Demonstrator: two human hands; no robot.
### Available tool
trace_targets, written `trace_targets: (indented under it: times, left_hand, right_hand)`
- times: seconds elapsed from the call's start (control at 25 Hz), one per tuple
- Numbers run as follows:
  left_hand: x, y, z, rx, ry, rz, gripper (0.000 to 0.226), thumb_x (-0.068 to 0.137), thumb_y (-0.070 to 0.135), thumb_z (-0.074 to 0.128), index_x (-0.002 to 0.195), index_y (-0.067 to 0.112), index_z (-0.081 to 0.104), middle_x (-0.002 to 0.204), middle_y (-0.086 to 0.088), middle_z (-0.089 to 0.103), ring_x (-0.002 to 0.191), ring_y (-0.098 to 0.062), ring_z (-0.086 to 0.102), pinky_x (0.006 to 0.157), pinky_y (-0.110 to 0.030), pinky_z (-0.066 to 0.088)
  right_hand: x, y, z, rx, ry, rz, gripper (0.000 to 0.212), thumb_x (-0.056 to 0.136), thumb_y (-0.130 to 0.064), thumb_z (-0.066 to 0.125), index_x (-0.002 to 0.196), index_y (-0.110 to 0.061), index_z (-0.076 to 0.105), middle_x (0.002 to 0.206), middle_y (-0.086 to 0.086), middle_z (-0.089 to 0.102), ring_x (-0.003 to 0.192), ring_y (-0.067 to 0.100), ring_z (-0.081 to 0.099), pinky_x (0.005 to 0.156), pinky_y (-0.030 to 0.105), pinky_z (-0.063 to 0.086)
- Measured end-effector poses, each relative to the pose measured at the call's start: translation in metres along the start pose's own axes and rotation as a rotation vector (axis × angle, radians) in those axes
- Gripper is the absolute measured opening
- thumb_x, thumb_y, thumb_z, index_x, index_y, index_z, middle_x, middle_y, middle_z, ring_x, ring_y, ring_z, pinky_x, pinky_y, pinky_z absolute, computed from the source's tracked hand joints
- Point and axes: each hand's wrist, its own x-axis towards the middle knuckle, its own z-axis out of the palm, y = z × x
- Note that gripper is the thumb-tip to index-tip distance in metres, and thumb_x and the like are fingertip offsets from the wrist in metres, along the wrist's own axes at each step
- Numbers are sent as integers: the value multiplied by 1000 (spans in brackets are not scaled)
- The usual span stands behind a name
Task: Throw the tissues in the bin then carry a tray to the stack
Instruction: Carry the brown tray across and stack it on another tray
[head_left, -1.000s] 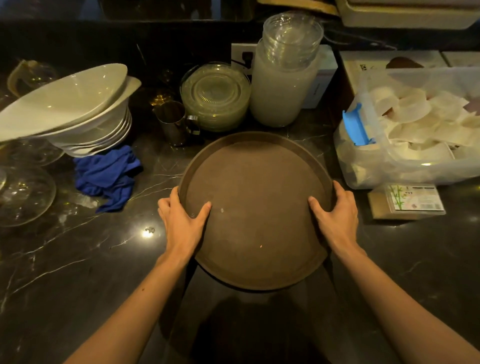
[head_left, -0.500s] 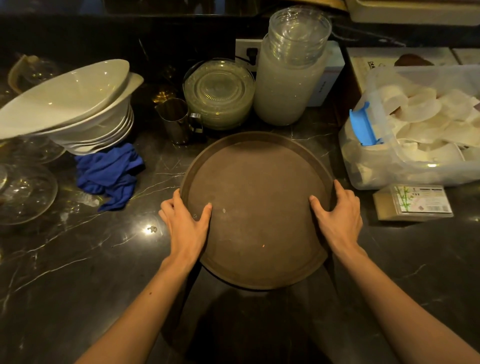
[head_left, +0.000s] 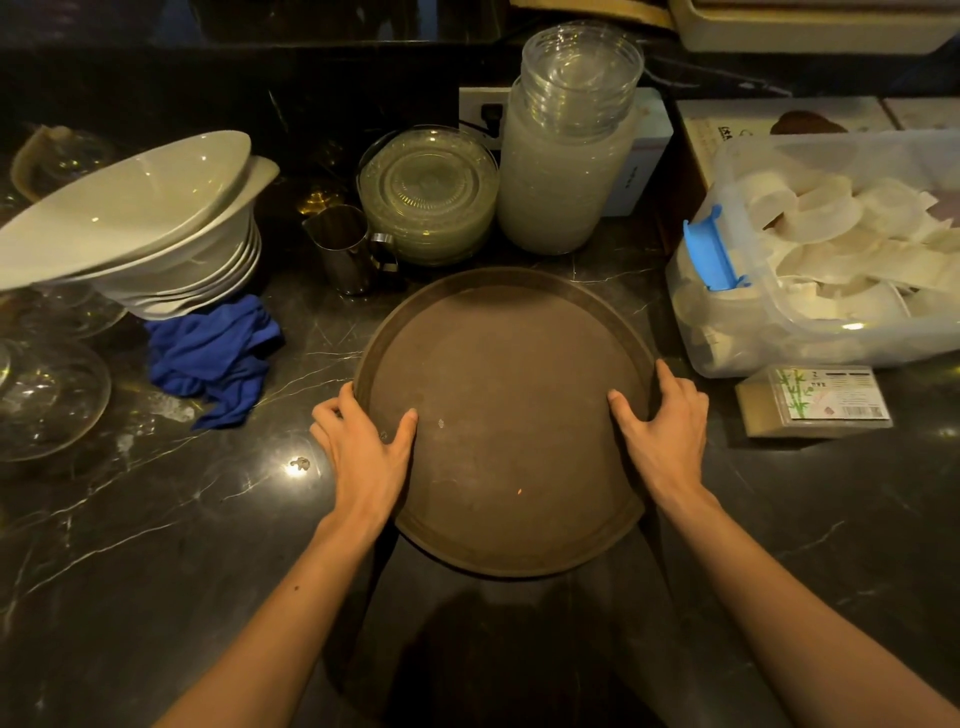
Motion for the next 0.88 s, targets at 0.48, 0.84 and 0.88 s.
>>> trace_targets:
  times: [0.48, 0.84, 0.88]
  left_hand:
    - [0, -8, 7, 50, 39, 27, 82, 81, 45, 68, 142, 4, 31, 133, -19, 34, 119, -35, 32, 102, -42, 31]
    - [1, -12, 9, -57, -2, 15, 84, 83, 45, 67, 146, 9, 26, 136, -16, 34, 127, -30, 34, 103, -40, 35]
    - [0, -11, 8, -61, -6, 14, 84, 83, 46, 67, 146, 10, 25, 136, -16, 33, 128, -30, 34, 103, -41, 35]
  right_hand:
    - [1, 3, 2, 102, 2, 56, 61, 92, -38, 59, 143, -12, 40, 136, 16, 46, 127, 31, 45, 101, 42, 39]
    - [6, 3, 2, 142, -6, 92, 42, 96, -31, 49, 130, -8, 52, 126, 18, 58, 117, 34, 54, 95, 39, 42]
    - [6, 3, 1, 137, -7, 97, 41, 97, -31, 48, 130, -7, 52, 125, 18, 58, 116, 35, 54, 95, 40, 42]
